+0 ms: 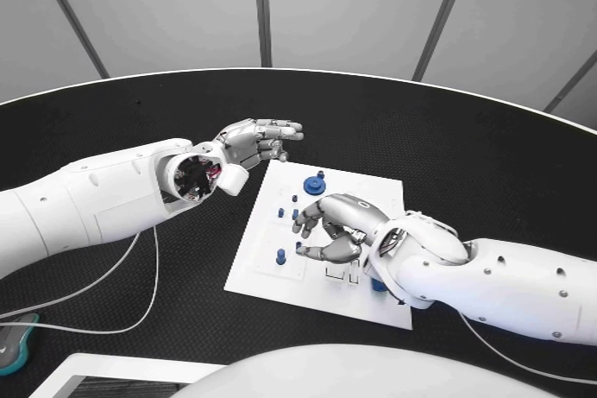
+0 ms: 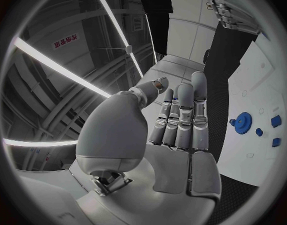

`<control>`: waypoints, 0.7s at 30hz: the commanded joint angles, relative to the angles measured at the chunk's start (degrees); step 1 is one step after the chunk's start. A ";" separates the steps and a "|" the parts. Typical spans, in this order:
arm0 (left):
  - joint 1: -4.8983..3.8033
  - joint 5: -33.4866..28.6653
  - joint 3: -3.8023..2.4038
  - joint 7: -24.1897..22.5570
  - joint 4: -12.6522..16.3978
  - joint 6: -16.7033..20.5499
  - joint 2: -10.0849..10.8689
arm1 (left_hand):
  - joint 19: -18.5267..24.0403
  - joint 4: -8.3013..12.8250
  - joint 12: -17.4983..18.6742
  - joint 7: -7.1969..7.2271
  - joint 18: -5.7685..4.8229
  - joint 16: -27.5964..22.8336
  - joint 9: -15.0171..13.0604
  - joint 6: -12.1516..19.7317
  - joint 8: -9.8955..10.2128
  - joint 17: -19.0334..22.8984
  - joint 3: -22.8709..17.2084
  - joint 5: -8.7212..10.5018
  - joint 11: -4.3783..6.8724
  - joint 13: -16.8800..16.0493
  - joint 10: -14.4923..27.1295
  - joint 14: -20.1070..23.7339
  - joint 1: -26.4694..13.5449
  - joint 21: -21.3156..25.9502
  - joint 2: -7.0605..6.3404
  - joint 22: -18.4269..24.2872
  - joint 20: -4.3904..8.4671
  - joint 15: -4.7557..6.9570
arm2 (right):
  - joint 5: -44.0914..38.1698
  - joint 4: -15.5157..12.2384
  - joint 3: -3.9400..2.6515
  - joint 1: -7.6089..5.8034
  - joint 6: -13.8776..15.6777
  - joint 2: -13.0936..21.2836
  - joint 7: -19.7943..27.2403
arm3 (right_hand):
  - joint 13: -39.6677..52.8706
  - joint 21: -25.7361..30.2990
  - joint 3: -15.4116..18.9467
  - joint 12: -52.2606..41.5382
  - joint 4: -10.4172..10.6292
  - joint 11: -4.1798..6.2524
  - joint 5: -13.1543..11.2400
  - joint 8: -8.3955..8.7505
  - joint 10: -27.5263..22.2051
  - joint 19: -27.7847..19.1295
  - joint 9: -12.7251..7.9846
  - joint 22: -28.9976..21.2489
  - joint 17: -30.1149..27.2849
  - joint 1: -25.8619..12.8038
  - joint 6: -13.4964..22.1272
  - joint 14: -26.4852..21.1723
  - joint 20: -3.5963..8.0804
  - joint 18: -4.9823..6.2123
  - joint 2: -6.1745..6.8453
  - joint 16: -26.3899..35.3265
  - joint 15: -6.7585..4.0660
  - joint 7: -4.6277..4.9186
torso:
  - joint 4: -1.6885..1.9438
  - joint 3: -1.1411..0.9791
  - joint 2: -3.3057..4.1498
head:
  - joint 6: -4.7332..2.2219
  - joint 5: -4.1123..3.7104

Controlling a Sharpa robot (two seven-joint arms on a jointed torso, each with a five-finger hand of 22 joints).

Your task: Assemble the parts on the task board

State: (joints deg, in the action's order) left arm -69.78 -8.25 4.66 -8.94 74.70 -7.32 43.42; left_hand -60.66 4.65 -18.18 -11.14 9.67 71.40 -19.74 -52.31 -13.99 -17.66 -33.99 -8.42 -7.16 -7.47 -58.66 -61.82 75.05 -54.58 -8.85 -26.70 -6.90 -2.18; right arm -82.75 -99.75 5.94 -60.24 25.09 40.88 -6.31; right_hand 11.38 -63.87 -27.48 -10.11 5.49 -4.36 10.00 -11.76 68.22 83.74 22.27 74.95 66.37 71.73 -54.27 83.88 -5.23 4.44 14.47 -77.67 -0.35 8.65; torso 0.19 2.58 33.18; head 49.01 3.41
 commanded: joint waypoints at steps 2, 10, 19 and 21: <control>0.01 0.00 0.01 0.01 -0.27 -0.10 0.04 | 0.27 -0.09 -0.27 -0.02 0.94 -0.24 0.09 0.22 0.17 0.10 0.10 -0.34 0.04 0.06 0.44 0.41 0.25 0.27 0.28 0.07 -0.24 -0.18 | 11.05 -4.02 0.00 -0.95 2.03 9.86 -2.22 | 4.98 -4.55 1.96 -8.03 1.30 2.51 0.18 -1.73 9.67 1.92 0.64 4.44 3.19 -1.40 -3.10 2.45 1.69 -0.17 -0.81 -2.02 -2.08 -1.93 | -0.87 -0.17 -0.49 | -0.36 -2.65; 0.12 0.00 0.03 0.01 -0.32 -0.19 0.38 | 0.27 -0.09 -0.27 -0.02 0.94 -0.24 0.09 0.22 0.17 0.10 0.10 -0.34 0.04 0.06 0.44 0.41 0.25 0.27 0.28 0.07 -0.24 -0.18 | 15.51 -7.77 0.15 0.01 5.77 18.74 -9.82 | 66.77 -12.16 10.43 -68.04 8.14 4.16 10.71 -7.34 15.79 3.64 7.49 8.80 12.42 -3.07 -2.72 4.21 3.44 -1.66 -2.26 -7.41 -3.66 -3.84 | -1.73 -0.63 -0.76 | -0.76 -6.84; 0.45 -0.01 0.04 0.05 -0.52 -0.53 0.50 | 0.27 -0.09 -0.27 -0.02 0.94 -0.24 0.09 0.22 0.17 0.10 0.10 -0.34 0.04 0.06 0.44 0.41 0.25 0.27 0.28 0.07 -0.24 -0.18 | 9.60 -9.00 0.49 2.19 6.87 20.79 -18.34 | 70.68 -14.43 13.32 -71.62 10.58 4.01 11.62 -8.25 17.06 4.09 9.56 10.00 16.09 -3.51 -1.74 4.83 3.27 -2.08 -1.63 -9.20 -3.39 -3.72 | -2.54 -0.99 -1.16 | 0.06 -8.26; 0.47 -0.01 0.04 0.06 -0.55 -0.57 0.48 | 0.27 -0.09 -0.27 -0.02 0.94 -0.24 0.09 0.22 0.17 0.10 0.10 -0.34 0.04 0.06 0.44 0.41 0.25 0.27 0.28 0.07 -0.24 -0.18 | 8.84 -9.09 0.58 2.53 6.50 20.71 -19.41 | 71.11 -14.88 13.73 -72.03 10.84 4.03 11.51 -8.36 17.26 4.17 9.78 10.22 16.56 -3.59 -1.71 4.90 3.26 -2.17 -1.59 -9.42 -3.39 -3.74 | -2.57 -0.98 -1.18 | 0.23 -8.30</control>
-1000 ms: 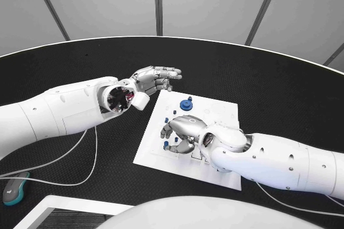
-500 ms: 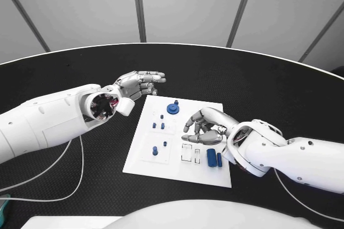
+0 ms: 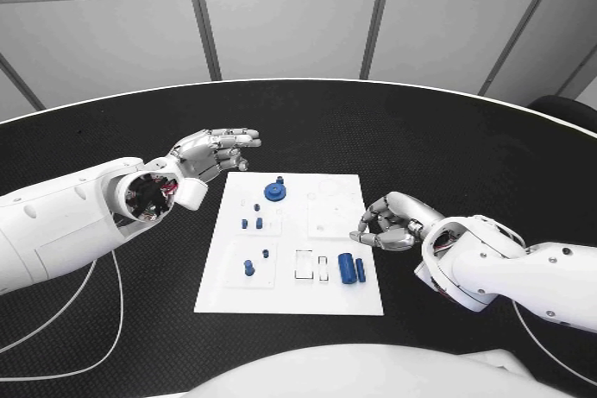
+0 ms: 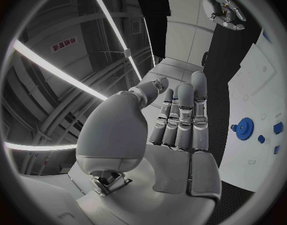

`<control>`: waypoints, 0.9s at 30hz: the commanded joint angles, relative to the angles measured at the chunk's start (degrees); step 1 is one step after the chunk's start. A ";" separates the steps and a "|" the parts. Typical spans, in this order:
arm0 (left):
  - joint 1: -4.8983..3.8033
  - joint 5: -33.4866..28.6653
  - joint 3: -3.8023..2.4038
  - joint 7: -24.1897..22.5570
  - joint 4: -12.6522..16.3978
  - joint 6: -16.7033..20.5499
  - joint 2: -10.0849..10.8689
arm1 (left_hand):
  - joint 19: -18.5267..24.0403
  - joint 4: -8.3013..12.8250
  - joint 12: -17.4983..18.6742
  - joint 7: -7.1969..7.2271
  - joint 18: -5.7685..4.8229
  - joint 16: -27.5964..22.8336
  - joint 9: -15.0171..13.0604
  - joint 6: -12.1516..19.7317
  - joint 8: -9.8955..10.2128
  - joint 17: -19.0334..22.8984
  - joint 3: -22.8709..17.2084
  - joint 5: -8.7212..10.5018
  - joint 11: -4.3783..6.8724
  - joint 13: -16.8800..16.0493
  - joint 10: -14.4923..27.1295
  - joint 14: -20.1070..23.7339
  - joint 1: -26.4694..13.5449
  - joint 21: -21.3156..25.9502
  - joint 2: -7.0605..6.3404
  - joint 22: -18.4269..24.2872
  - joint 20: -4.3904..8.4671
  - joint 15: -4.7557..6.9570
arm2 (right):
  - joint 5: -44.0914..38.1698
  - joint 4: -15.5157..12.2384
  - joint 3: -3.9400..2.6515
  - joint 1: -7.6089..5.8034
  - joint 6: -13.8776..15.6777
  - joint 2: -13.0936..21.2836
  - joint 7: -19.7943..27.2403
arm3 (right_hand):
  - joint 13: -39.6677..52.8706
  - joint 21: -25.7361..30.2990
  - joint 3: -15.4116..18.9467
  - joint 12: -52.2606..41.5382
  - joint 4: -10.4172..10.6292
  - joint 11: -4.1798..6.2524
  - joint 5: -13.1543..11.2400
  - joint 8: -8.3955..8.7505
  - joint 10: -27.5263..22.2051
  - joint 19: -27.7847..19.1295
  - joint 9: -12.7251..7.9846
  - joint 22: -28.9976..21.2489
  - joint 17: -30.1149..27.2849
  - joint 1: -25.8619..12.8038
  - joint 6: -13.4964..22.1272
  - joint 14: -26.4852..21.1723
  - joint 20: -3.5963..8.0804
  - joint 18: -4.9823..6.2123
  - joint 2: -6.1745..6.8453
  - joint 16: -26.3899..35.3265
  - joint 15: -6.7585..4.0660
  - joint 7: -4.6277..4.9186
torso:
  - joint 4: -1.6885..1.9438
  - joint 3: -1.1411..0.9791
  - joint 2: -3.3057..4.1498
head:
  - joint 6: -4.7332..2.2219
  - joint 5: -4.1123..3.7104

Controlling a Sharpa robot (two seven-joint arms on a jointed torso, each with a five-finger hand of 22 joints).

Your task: Assemble the parts on the task board

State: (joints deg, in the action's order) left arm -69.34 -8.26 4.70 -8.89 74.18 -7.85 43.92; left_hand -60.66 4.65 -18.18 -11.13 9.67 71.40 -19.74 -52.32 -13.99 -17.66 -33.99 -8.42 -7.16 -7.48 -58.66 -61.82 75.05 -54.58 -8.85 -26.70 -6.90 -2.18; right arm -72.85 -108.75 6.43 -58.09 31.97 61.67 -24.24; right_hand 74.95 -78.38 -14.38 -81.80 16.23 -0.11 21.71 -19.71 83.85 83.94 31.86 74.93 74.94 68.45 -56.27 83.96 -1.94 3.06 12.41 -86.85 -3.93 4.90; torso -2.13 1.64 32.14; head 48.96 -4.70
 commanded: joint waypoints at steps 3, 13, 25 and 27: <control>0.05 0.00 0.00 0.02 -0.05 -0.10 0.01 | 0.28 -0.27 -0.39 -0.05 0.95 -0.21 0.14 0.30 0.15 0.10 0.16 -0.35 0.00 0.09 0.58 0.49 0.28 0.37 0.36 0.16 -0.30 -0.23 | -2.18 0.00 0.21 1.14 -0.93 -0.48 -2.81 | 7.56 -0.48 0.97 -0.31 0.22 -0.22 -0.38 -0.47 1.58 3.99 0.35 10.30 8.29 -0.36 0.37 4.87 -0.03 -0.81 0.49 -0.38 0.21 0.01 | -0.28 0.09 -0.18 | 0.52 -0.31; 0.08 0.00 0.00 0.06 -0.03 -0.18 0.21 | 0.28 -0.27 -0.39 -0.05 0.95 -0.21 0.14 0.30 0.15 0.10 0.16 -0.35 0.00 0.09 0.58 0.49 0.28 0.37 0.36 0.16 -0.30 -0.23 | -4.54 1.15 0.31 3.71 -2.14 -3.02 -4.69 | 7.49 -0.45 1.59 -0.15 0.27 -0.29 -0.61 -0.38 1.42 3.97 0.58 10.33 8.59 -0.42 0.80 4.90 -0.06 -0.80 0.47 -0.53 0.25 0.08 | -0.14 0.00 0.04 | 0.69 -0.33; 0.08 0.00 0.00 0.14 -0.07 -0.26 0.21 | 0.28 -0.35 -0.42 -0.06 0.95 -0.21 0.15 0.32 0.15 0.11 0.20 -0.34 -0.01 0.09 0.61 0.52 0.24 0.40 0.37 0.18 -0.32 -0.24 | -4.81 2.28 0.32 4.18 -4.72 -4.60 -5.70 | 7.44 -0.50 1.92 -0.04 0.28 -0.35 -0.76 -0.30 1.31 3.97 0.69 10.37 8.64 -0.36 1.08 4.90 -0.10 -0.81 0.43 -0.55 0.31 0.15 | -0.16 0.08 0.19 | 0.87 -0.31; 0.08 0.00 0.00 0.15 -0.07 -0.27 0.22 | 0.28 -0.35 -0.42 -0.06 0.95 -0.21 0.15 0.32 0.15 0.11 0.20 -0.34 -0.01 0.09 0.61 0.52 0.24 0.40 0.37 0.18 -0.32 -0.24 | -4.82 2.37 0.32 4.20 -5.08 -4.70 -5.86 | 7.44 -0.50 1.92 -0.04 0.28 -0.35 -0.76 -0.30 1.31 3.97 0.69 10.37 8.64 -0.36 1.08 4.90 -0.10 -0.81 0.43 -0.55 0.31 0.15 | -0.16 0.09 0.19 | 0.90 -0.28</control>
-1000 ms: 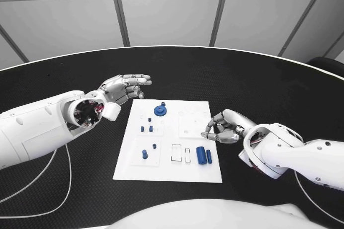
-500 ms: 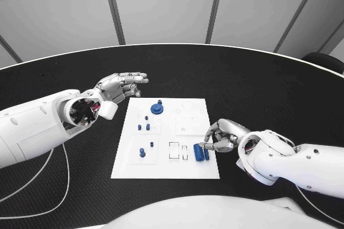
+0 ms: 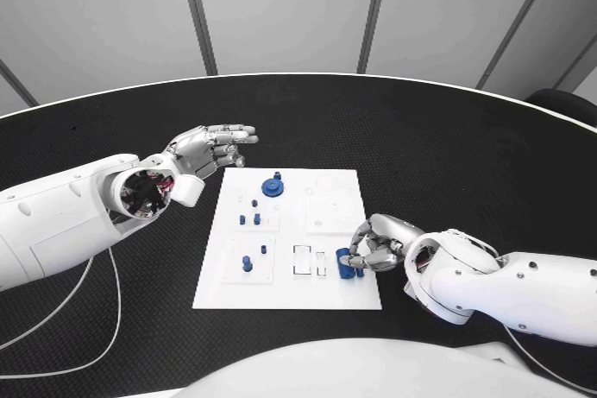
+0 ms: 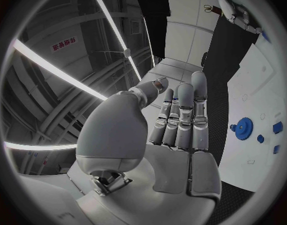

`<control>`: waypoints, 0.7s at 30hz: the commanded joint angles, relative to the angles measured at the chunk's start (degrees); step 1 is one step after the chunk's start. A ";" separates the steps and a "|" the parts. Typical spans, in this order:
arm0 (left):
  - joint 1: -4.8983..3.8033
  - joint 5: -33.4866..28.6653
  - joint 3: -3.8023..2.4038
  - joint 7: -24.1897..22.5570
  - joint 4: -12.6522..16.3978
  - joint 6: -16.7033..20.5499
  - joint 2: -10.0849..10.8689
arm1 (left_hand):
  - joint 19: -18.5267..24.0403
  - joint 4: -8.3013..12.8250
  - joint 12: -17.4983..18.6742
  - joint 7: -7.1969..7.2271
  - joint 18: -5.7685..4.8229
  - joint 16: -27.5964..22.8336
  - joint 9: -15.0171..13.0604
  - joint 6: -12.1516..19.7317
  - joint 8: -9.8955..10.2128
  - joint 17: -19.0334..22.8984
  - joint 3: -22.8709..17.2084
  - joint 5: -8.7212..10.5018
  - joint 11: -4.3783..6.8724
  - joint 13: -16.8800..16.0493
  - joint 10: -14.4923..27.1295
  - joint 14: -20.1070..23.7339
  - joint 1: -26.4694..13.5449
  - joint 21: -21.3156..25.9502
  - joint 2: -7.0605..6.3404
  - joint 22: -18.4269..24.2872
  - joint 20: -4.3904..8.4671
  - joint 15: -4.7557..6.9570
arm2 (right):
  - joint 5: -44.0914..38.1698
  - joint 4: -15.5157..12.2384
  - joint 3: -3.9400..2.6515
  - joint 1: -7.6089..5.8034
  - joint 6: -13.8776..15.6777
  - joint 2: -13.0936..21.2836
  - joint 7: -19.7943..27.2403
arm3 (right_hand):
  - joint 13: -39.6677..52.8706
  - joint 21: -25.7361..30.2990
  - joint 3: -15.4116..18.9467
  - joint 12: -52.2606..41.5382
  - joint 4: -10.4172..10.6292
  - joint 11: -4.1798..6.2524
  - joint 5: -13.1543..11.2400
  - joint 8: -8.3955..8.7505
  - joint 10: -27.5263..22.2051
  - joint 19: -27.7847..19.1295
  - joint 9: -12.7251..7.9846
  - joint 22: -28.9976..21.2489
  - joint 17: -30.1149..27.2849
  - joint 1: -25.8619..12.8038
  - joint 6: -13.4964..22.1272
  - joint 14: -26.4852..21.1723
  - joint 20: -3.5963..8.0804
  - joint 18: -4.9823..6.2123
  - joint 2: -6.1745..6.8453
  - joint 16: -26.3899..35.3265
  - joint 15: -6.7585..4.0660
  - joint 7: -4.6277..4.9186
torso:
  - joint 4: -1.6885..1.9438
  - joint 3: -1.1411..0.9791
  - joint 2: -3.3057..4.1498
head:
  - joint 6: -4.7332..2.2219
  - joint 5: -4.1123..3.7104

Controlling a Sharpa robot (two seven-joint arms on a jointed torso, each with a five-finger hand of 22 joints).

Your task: Assemble the parts on the task board

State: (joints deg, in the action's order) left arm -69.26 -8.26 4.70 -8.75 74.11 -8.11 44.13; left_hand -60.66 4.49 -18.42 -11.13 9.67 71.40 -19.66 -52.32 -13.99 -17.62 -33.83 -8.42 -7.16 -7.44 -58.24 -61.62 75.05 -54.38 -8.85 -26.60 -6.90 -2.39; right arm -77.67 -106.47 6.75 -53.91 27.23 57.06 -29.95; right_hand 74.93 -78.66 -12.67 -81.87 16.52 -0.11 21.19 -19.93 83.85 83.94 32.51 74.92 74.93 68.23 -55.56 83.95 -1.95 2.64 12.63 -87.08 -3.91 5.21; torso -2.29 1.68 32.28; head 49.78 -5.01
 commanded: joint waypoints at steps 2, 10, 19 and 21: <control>0.00 0.00 0.00 0.01 0.00 0.00 0.04 | 0.28 -0.19 -0.19 -0.06 0.95 -0.21 0.07 0.32 0.15 0.06 0.04 -0.34 -0.01 0.05 0.20 0.31 0.24 0.20 0.36 0.08 -0.32 -0.04 | -0.01 0.16 0.00 0.02 -0.67 -0.20 -0.28 | 7.42 -0.27 0.29 0.07 0.01 -0.36 -0.30 -0.07 1.28 3.98 0.06 10.40 8.71 -0.16 0.40 4.92 -0.11 -0.40 0.19 -0.35 0.30 -0.14 | 0.02 0.04 0.05 | 0.07 0.10; 0.00 0.00 0.00 0.06 0.06 0.03 0.14 | 0.28 -0.19 -0.19 -0.06 0.95 -0.21 0.07 0.32 0.15 0.06 0.04 -0.34 -0.01 0.05 0.20 0.31 0.24 0.20 0.36 0.08 -0.32 -0.04 | -0.02 0.76 0.00 0.03 -1.59 -0.86 -0.62 | 7.40 -0.31 0.36 0.10 0.03 -0.38 -0.36 -0.08 1.25 3.98 0.10 10.43 8.77 -0.18 0.41 4.93 -0.12 -0.41 0.14 -0.37 0.31 -0.14 | 0.03 0.12 0.07 | 0.11 0.32; 0.00 0.00 0.00 0.95 0.12 -0.23 0.19 | 0.29 -0.47 -0.22 -0.09 0.94 -0.18 0.10 0.41 0.16 0.07 0.24 -0.31 -0.06 0.07 0.33 0.36 -0.05 0.30 0.26 0.16 -0.38 -0.10 | -0.02 2.06 0.01 0.04 -1.50 -2.32 -1.52 | 7.03 -0.34 0.79 0.61 0.08 -0.48 -0.81 -0.02 0.86 3.95 0.30 10.48 8.67 -0.26 0.69 4.88 -0.20 -0.42 -0.27 -0.33 0.41 -0.04 | 0.05 0.12 0.18 | 0.10 0.39; 0.00 0.00 0.00 1.07 0.16 -0.29 0.21 | 0.29 -0.47 -0.22 -0.09 0.94 -0.18 0.10 0.41 0.16 0.07 0.24 -0.31 -0.06 0.07 0.33 0.36 -0.05 0.30 0.26 0.16 -0.38 -0.10 | -0.02 2.26 0.01 0.04 -1.45 -2.62 -1.58 | 7.05 -0.30 1.11 0.62 0.12 -0.51 -1.06 -0.03 0.83 3.93 0.40 10.48 8.65 -0.45 0.75 4.87 -0.24 -0.42 -0.34 -0.33 0.45 -0.02 | 0.08 0.12 0.17 | 0.14 0.40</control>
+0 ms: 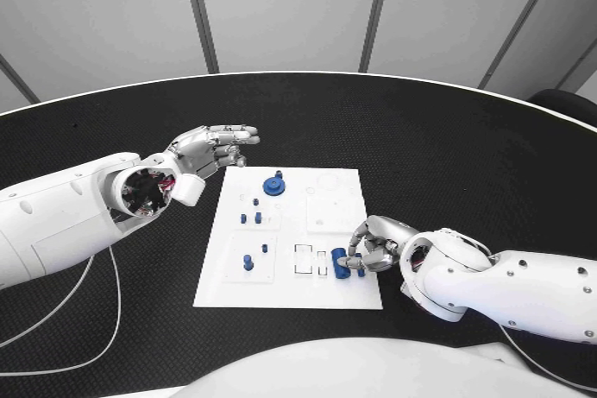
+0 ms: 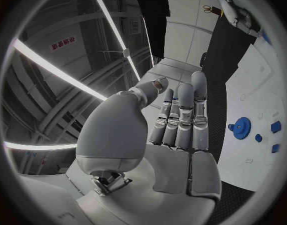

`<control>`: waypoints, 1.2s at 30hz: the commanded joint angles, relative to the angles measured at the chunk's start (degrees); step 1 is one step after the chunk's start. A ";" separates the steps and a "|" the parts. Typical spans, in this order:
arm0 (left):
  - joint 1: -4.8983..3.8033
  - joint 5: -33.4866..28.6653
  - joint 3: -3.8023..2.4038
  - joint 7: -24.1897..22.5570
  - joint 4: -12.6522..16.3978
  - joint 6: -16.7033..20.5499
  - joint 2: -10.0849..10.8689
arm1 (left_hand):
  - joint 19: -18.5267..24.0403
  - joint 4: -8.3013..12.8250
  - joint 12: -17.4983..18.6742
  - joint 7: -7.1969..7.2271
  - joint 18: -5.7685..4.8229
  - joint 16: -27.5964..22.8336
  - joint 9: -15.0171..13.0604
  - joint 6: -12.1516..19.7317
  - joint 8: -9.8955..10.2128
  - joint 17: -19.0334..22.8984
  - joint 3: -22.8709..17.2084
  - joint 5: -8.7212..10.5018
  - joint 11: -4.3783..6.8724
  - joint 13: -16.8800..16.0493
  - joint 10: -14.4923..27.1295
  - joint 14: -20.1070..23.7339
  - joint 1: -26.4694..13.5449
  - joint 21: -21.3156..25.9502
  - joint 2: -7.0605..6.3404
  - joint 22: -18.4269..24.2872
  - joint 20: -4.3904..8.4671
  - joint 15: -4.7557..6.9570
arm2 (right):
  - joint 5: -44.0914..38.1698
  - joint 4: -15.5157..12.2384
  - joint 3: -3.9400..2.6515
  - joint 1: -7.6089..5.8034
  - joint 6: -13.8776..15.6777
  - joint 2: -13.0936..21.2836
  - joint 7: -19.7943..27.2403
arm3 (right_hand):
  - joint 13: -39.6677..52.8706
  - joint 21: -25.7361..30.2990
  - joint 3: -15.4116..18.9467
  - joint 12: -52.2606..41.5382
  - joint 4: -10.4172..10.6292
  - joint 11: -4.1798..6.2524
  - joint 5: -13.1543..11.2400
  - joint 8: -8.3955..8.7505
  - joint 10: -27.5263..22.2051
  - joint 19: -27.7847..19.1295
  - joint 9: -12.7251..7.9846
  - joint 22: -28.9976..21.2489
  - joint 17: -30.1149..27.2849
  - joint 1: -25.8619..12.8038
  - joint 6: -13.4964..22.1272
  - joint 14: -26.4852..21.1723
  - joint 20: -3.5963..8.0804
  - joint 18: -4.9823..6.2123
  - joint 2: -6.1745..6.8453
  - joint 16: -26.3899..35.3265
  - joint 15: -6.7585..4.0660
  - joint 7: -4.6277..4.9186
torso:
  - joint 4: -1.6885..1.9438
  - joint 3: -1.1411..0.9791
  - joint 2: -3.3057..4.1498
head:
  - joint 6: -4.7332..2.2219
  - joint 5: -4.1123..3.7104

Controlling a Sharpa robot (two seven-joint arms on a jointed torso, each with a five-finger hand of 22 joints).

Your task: Assemble the parts on the task board

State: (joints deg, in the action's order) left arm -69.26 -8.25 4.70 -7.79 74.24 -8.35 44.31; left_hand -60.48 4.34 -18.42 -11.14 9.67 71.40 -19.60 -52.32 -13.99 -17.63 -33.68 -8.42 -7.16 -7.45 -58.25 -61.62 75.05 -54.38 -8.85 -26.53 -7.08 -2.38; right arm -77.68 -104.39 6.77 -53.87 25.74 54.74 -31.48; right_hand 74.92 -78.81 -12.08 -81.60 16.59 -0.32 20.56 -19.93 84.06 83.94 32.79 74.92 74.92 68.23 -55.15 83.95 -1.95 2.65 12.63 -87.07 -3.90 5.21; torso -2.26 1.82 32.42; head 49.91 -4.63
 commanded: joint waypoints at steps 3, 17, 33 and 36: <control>0.00 0.00 0.00 0.23 0.07 -0.09 0.06 | 0.12 -0.31 -0.22 -0.09 0.94 -0.18 0.04 0.41 0.16 0.07 0.09 -0.31 -0.06 0.09 0.34 0.36 -0.05 0.30 0.26 0.08 -0.20 -0.10 | 0.00 0.46 0.00 0.01 -0.11 -0.71 -0.12 | 7.17 -0.20 1.25 0.34 0.03 -0.32 -1.33 -0.08 0.60 3.92 0.36 10.54 8.62 -0.67 0.42 4.85 -0.30 -0.43 -0.53 -0.31 0.47 -0.01 | 0.08 -0.01 0.08 | 0.01 0.00; -0.01 0.00 0.00 0.42 0.30 -0.16 0.21 | 0.13 -0.43 -0.21 -0.12 0.94 -0.17 0.08 0.53 0.20 0.07 0.17 -0.31 -0.09 0.11 0.48 0.40 -0.16 0.37 0.16 0.13 -0.23 -0.14 | 0.01 1.51 0.01 0.09 -2.74 -1.85 -0.52 | 7.20 -0.40 3.38 0.48 0.09 -0.30 -2.20 -0.20 0.49 3.93 0.87 10.70 8.83 -1.48 0.39 4.86 -0.37 -0.46 -0.75 -0.40 0.48 -0.08 | -0.06 -0.05 0.01 | 0.09 0.44; -0.02 0.01 0.00 0.53 0.52 -0.13 0.40 | 0.15 -0.56 -0.20 -0.17 0.94 -0.17 0.11 0.65 0.24 0.08 0.24 -0.32 -0.14 0.13 0.62 0.44 -0.27 0.45 0.11 0.18 -0.27 -0.17 | 0.01 2.05 0.01 0.16 -3.83 -2.52 -0.60 | 7.44 -0.78 4.20 0.33 -0.20 -0.11 -1.90 -0.46 0.60 3.99 1.25 10.91 9.13 -0.63 -0.03 4.92 -0.31 -0.53 -1.35 -0.53 0.35 -0.29 | -0.08 0.00 0.06 | 0.09 0.60; -0.02 0.01 0.00 0.53 0.54 -0.15 0.42 | 0.16 -0.61 -0.20 -0.19 0.94 -0.17 0.13 0.70 0.26 0.08 0.26 -0.33 -0.15 0.14 0.68 0.46 -0.30 0.48 0.09 0.20 -0.28 -0.19 | 0.01 1.76 0.01 0.18 -3.03 -2.51 -0.52 | 7.54 -0.90 4.20 0.29 -0.41 -0.07 -1.87 -0.47 0.65 4.01 1.42 10.99 9.17 0.75 -0.09 4.92 -0.27 -0.55 -1.65 -0.54 0.30 -0.33 | -0.16 -0.06 0.06 | 0.09 0.64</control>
State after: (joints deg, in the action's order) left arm -69.28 -8.25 4.70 -7.26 74.78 -8.49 44.73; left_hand -60.48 4.03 -18.41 -11.34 9.67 71.40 -19.55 -52.11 -13.99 -17.64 -33.37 -8.42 -7.36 -7.36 -58.04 -61.42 75.05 -54.14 -8.85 -26.43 -7.07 -2.58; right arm -77.68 -102.49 6.77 -53.69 22.31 52.20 -32.04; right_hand 74.90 -79.32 -8.09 -81.41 16.37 -0.32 18.53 -20.15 84.05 83.93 34.10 74.91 74.91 67.97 -55.16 83.94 -1.95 2.65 10.99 -87.29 -3.89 5.21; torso -2.34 1.80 32.46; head 50.00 -4.02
